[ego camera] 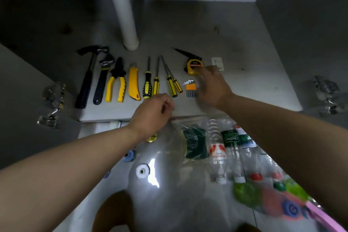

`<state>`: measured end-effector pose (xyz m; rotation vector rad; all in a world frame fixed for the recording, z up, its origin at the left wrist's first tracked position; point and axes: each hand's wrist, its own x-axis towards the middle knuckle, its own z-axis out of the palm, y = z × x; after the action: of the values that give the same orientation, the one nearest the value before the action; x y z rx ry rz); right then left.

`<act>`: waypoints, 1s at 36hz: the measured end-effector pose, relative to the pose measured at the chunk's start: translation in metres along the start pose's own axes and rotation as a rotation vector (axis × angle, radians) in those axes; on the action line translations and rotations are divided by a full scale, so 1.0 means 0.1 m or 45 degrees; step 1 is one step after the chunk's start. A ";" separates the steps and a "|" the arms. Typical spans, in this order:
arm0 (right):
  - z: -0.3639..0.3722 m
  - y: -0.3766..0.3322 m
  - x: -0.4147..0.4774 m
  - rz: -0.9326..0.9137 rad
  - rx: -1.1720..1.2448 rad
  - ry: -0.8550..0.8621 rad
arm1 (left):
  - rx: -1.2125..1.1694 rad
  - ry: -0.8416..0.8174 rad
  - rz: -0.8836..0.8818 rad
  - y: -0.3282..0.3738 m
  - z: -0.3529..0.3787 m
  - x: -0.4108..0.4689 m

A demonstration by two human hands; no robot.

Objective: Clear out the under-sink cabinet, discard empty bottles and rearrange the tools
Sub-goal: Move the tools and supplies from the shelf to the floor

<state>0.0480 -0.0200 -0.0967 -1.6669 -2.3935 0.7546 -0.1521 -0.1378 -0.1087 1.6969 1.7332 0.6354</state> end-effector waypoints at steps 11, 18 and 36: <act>-0.01 -0.02 0.54 0.038 -0.549 -0.070 | -0.251 0.031 -0.008 -0.01 -0.04 0.11; -0.11 0.01 0.19 0.169 -0.234 0.125 | -0.427 0.045 -0.101 0.19 -0.06 0.20; 0.06 -0.19 -0.12 -0.006 0.140 0.031 | -1.219 -0.054 -0.587 -0.10 -0.20 -0.26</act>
<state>0.0342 -0.0384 -0.0913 -1.6185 -2.2943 0.8438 -0.1742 -0.1628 -0.0997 0.6240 1.3545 0.9753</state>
